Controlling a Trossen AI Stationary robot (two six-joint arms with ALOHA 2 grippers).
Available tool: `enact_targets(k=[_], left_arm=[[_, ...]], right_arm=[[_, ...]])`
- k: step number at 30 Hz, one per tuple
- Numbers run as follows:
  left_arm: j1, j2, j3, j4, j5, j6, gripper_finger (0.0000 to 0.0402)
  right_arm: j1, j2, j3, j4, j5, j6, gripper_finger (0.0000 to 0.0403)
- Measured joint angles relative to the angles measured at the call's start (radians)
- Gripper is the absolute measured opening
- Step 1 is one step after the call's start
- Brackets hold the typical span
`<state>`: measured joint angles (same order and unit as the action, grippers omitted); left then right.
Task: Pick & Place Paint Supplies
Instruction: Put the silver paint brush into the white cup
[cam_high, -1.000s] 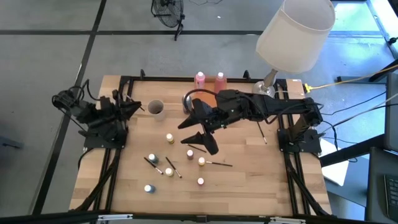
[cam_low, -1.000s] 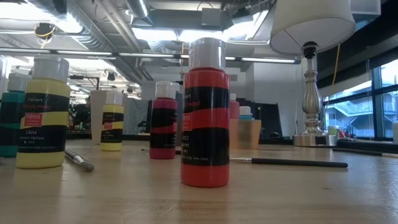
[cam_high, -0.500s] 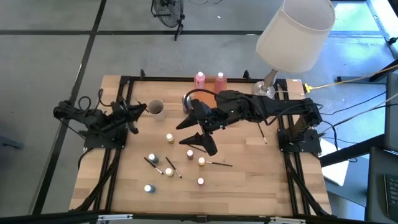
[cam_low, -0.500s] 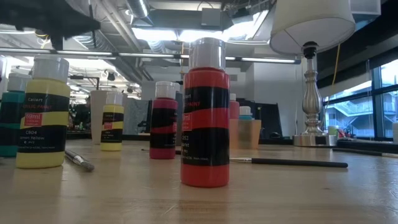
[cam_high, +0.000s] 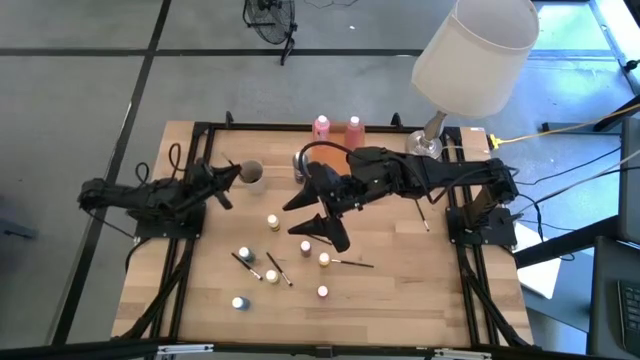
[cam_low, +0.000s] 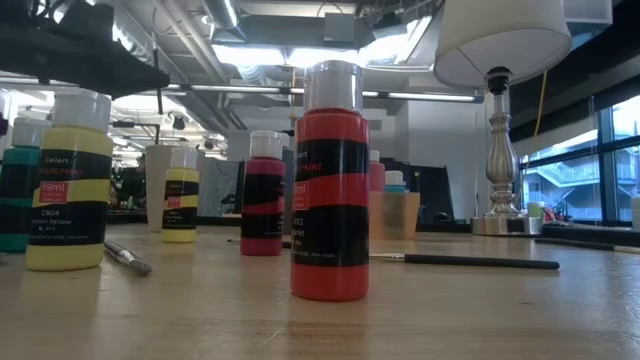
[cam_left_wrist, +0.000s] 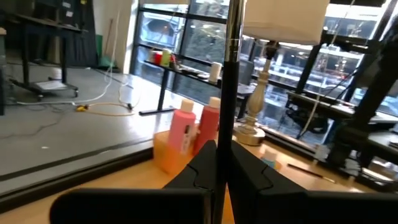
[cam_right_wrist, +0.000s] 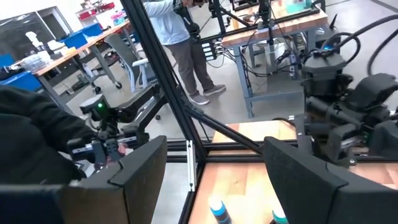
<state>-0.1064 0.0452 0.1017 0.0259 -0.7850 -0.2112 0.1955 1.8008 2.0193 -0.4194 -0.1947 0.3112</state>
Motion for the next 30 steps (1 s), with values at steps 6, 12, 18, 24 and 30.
enact_targets(k=[6, 12, 18, 24, 30], left_arm=[[0.182, 0.000, 0.000, -0.087, 0.175, -0.054, 0.0013], [0.339, 0.000, 0.000, -0.091, 0.336, -0.075, 0.0013], [0.429, 0.000, 0.000, -0.103, 0.455, -0.081, 0.0013], [0.458, 0.000, 0.000, -0.105, 0.510, -0.082, 0.0013], [0.459, 0.001, -0.044, -0.081, 0.539, -0.103, 0.0013]], right_arm=[[0.010, 0.000, 0.000, 0.001, 0.041, 0.016, 0.0270], [0.010, 0.000, 0.000, 0.007, 0.045, 0.022, 0.0270], [0.010, 0.000, 0.000, 0.007, 0.064, 0.021, 0.0270], [0.010, 0.000, 0.000, 0.006, 0.064, 0.017, 0.0270], [0.009, 0.000, -0.008, 0.011, 0.064, 0.014, 0.0270]])
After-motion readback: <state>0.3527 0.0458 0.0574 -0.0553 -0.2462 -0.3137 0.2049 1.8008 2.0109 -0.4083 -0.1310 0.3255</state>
